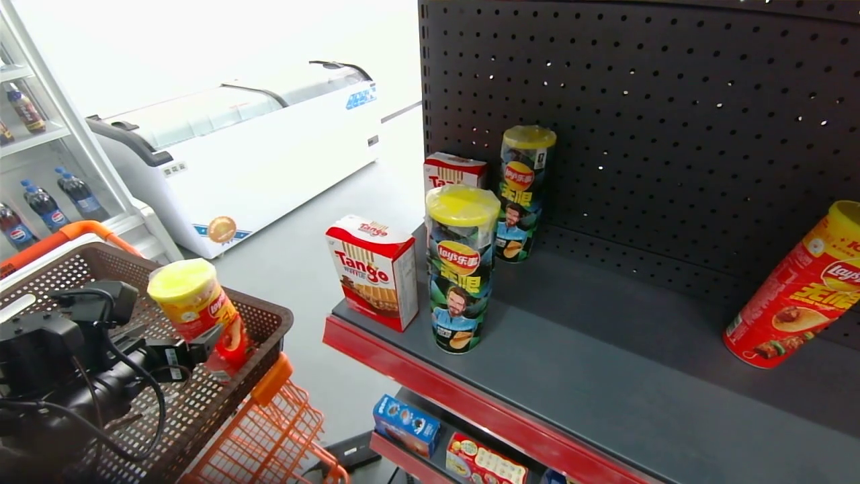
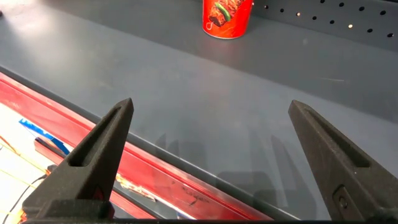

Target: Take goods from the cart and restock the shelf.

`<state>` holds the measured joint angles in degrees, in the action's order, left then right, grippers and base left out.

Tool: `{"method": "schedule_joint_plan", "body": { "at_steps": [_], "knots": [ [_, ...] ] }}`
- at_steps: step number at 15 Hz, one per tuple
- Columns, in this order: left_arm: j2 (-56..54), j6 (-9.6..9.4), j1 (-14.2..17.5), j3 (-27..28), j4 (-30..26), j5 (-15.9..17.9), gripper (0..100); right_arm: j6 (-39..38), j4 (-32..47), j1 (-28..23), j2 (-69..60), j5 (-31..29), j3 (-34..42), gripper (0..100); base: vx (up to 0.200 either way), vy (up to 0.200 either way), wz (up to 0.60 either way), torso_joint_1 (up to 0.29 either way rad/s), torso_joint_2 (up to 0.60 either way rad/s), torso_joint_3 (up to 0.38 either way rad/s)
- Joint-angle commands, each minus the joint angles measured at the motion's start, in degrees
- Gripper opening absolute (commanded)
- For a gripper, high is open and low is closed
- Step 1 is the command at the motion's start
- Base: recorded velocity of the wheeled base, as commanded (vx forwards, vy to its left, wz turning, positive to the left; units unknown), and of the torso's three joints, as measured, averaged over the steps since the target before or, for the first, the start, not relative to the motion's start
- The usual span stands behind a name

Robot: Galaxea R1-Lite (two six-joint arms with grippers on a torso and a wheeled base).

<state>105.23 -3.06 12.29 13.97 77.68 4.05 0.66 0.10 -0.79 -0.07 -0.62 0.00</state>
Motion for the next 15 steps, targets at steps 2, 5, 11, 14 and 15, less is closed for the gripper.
{"method": "schedule_joint_plan", "body": {
  "at_steps": [2, 5, 11, 14, 15],
  "knots": [
    [3.58, -0.02, -0.16, 1.85, 0.37, 0.0, 100, 0.04, -0.01, 0.0, 0.07, 0.01, 0.0, 100, 0.0, 0.0, 0.0, 0.0, 0.0, 0.0],
    [5.43, -0.02, -0.42, 3.87, 0.37, 0.0, 100, 0.04, -0.01, 0.0, 0.07, 0.01, 0.0, 100, 0.0, 0.0, 0.0, 0.0, 0.0, 0.0],
    [9.47, -0.54, -3.76, 9.32, 0.28, 0.0, 100, 0.04, -0.01, 0.0, 0.07, 0.01, 0.0, 100, 0.0, 0.0, 0.0, 0.0, 0.0, 0.0],
    [10.52, -0.54, -4.38, 10.2, 1.07, 0.0, 0, 0.04, -0.01, 0.0, 0.07, 0.01, 0.0, 100, 0.0, 0.0, 0.0, 0.0, 0.0, 0.0],
    [10.43, -0.9, -4.47, 11.17, 0.98, 0.0, 0, 0.04, -0.01, 0.0, 0.07, 0.01, 0.0, 100, 0.0, 0.0, 0.0, 0.0, 0.0, 0.0]
  ]
}}
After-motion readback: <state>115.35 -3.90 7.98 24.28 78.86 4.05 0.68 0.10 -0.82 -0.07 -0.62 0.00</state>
